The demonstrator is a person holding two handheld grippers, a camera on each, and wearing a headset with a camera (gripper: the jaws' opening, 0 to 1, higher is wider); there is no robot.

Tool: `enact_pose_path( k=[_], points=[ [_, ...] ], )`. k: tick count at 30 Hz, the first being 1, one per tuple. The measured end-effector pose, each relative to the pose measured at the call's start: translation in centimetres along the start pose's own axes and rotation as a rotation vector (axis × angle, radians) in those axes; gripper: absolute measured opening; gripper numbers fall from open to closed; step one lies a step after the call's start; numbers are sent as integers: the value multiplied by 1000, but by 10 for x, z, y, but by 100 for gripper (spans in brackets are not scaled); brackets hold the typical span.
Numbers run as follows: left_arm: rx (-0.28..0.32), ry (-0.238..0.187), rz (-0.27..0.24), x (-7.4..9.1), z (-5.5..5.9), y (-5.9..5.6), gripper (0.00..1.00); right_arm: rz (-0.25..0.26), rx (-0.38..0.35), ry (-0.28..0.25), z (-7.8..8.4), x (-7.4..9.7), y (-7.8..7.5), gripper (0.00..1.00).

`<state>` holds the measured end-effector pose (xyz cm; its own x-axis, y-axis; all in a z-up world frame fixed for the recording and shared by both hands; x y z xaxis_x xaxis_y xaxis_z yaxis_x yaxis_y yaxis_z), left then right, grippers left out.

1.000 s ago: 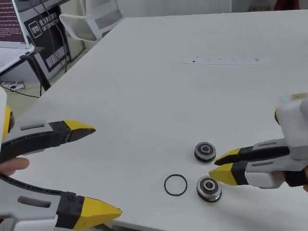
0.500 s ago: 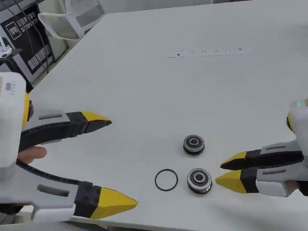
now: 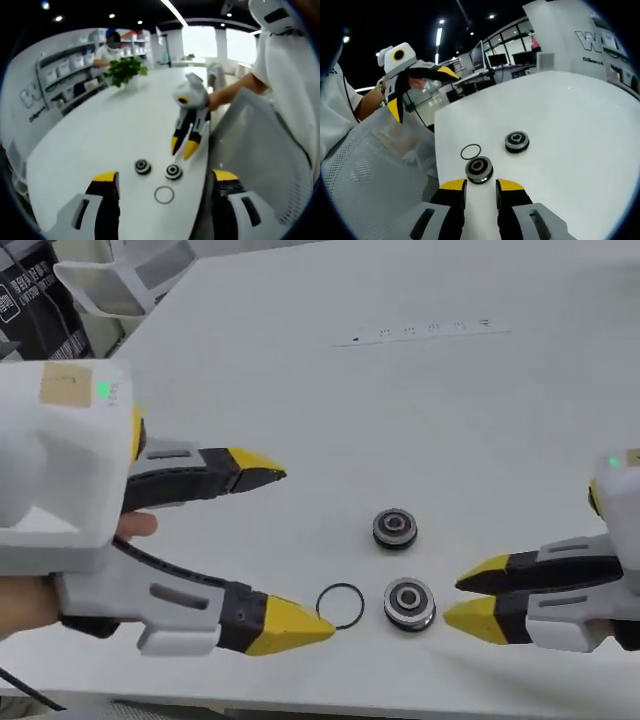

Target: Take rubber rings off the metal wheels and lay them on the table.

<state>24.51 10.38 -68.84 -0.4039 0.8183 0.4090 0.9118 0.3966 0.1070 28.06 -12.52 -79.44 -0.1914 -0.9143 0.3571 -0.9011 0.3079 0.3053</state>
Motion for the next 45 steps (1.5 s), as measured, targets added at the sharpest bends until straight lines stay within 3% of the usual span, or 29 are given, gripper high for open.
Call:
enact_pose_path(
  k=[5, 11, 18, 24, 29, 31, 32, 34, 45],
  points=[
    [-11, -25, 32, -18, -4, 2, 71, 1, -6, -9, 1, -3, 0, 22],
    [-32, -20, 85, -38, -3, 2, 66, -1, 2, -7, 5, -7, 0, 24],
    [-57, -13, 122, -62, 12, 3, 52, -8, 36, 12, 6, -13, 0, 26],
    [-74, 16, 170, -79, 28, 0, 44, -12, 67, 29, 6, -16, -1, 25],
    [-73, 48, 188, -86, 45, 3, 33, -16, 86, 31, 5, -17, -1, 25],
    [6, 23, 155, -88, 49, 5, 31, -17, 95, 29, 5, -18, -1, 25],
    [22, 18, 162, -89, 50, 5, 31, -17, 97, 29, 5, -18, -1, 24],
    [-12, 30, 200, -92, 54, 5, 28, -16, 101, 31, 5, -19, -1, 24],
    [-33, 25, 200, -100, 61, 7, 18, -19, 128, 34, 6, -23, -1, 23]
  ],
)
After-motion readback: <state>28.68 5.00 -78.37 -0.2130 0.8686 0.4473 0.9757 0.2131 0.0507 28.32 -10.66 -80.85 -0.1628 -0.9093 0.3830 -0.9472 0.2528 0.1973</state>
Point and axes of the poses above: the centre of the closed fingertips' face, and the gripper's own axes: x roughly backward along the fingers, y roughly to its left, z roughly out of its underside, the point moved 10 cm from there along x, roughly backward along the fingers, and after that the axes turned 11 degrees about -y, right-handed, at the moved point
